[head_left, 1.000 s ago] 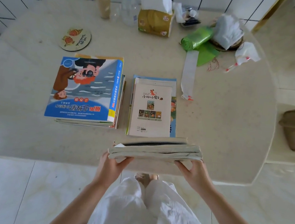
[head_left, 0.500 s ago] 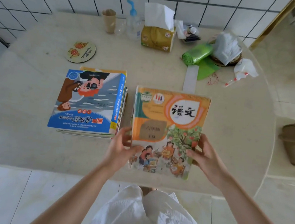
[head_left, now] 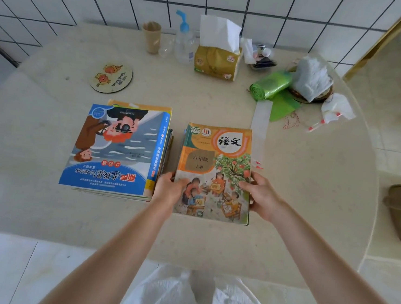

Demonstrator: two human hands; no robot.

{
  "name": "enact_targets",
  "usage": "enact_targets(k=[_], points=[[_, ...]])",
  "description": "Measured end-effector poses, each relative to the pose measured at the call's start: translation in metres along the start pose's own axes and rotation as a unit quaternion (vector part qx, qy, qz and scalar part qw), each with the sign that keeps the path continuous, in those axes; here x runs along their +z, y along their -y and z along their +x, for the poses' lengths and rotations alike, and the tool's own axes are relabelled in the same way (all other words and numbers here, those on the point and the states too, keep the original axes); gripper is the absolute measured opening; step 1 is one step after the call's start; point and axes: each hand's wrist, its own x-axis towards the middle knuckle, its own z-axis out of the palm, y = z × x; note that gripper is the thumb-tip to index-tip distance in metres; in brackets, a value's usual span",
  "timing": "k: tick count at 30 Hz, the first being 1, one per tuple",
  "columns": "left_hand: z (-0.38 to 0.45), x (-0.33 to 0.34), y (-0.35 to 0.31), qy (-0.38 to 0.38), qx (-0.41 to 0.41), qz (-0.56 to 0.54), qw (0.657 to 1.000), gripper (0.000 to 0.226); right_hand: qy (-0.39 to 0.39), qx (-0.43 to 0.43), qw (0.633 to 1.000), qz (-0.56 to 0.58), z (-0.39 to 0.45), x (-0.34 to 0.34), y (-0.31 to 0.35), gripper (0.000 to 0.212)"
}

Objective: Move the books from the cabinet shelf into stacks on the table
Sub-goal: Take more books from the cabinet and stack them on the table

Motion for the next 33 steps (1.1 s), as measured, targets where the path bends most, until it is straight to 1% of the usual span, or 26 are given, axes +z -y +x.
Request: enact_targets(k=[5, 9, 13, 15, 17, 20, 22, 24, 29, 31, 33], points=[[0.001, 0.004, 0.003, -0.046, 0.039, 0.048, 0.997, 0.017, -0.033, -0.013, 0.999, -0.009, 0.008, 0.008, -0.009, 0.029], [0.000, 0.006, 0.002, -0.069, 0.048, 0.076, 0.994, 0.011, -0.058, -0.034, 0.997, -0.033, 0.008, 0.012, -0.013, 0.019], [0.000, 0.010, 0.002, -0.076, 0.039, 0.074, 0.994, 0.021, -0.090, -0.078, 0.992, -0.048, 0.005, 0.018, -0.017, 0.023], [-0.002, 0.013, 0.002, -0.069, 0.038, 0.073, 0.994, 0.027, -0.103, -0.092, 0.988, -0.070, 0.001, 0.020, -0.018, 0.029], [-0.004, 0.014, 0.001, -0.064, 0.031, 0.073, 0.995, 0.028, -0.105, -0.092, 0.986, -0.091, -0.001, 0.022, -0.017, 0.037], [-0.009, 0.018, -0.003, -0.066, 0.018, 0.072, 0.995, 0.026, -0.090, -0.082, 0.986, -0.117, -0.004, 0.025, -0.017, 0.041], [-0.011, 0.020, -0.004, -0.066, 0.017, 0.074, 0.995, 0.027, -0.078, -0.072, 0.988, -0.111, -0.004, 0.025, -0.017, 0.046], [-0.011, 0.021, -0.005, -0.065, 0.023, 0.079, 0.995, 0.029, -0.073, -0.071, 0.990, -0.100, -0.002, 0.025, -0.016, 0.044], [-0.008, 0.017, -0.001, -0.054, 0.050, 0.103, 0.992, 0.026, -0.058, -0.079, 0.991, -0.096, -0.006, 0.020, -0.013, 0.036], [-0.009, 0.017, 0.001, -0.054, 0.069, 0.116, 0.989, 0.023, -0.060, -0.082, 0.989, -0.107, -0.007, 0.019, -0.015, 0.036], [-0.012, 0.019, 0.003, -0.062, 0.095, 0.143, 0.983, 0.026, -0.075, -0.091, 0.984, -0.133, -0.011, 0.017, -0.017, 0.034]])
